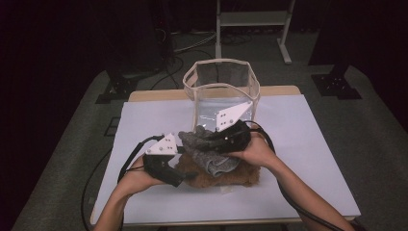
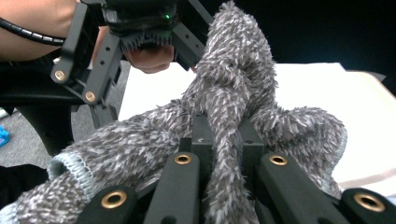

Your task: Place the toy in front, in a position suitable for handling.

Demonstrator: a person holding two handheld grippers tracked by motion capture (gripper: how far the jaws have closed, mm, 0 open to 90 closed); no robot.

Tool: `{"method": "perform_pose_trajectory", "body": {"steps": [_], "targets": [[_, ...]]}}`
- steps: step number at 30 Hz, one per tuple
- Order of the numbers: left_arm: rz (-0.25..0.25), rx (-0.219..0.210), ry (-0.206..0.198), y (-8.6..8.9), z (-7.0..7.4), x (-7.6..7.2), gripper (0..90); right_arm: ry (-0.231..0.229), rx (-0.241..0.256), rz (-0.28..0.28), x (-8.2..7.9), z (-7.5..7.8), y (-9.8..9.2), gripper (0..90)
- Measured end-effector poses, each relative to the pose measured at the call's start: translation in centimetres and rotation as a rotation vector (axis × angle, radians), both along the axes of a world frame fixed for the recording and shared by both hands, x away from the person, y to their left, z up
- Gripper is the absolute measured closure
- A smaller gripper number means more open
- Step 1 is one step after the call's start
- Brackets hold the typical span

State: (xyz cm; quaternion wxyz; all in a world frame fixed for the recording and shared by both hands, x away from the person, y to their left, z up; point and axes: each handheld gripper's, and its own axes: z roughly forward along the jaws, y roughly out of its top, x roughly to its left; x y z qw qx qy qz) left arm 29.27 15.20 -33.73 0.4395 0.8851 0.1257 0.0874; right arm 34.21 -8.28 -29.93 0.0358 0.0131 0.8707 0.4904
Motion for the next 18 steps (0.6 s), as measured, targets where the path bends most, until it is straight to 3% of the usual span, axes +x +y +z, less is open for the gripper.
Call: {"method": "perform_pose_trajectory", "body": {"steps": [7, 13, 15, 18], "targets": [[0.024, -0.020, 0.027, 1.1, -1.6, 0.1, 24.1, 0.007, -0.003, -0.027, 0.1, -0.8, -1.3, 81.1], [0.029, -0.024, 0.014, 1.3, -1.3, 0.0, 21.5, 0.026, -0.047, -0.084, 0.3, -2.4, -4.2, 81.0], [0.036, -0.022, -0.006, 1.4, -0.9, 0.0, 21.1, 0.046, -0.067, -0.122, 0.5, -3.6, -5.9, 80.6], [0.043, -0.036, -0.037, 1.5, 0.2, -0.2, 20.1, 0.058, -0.050, -0.138, 0.7, -4.0, -6.8, 80.6]]}}
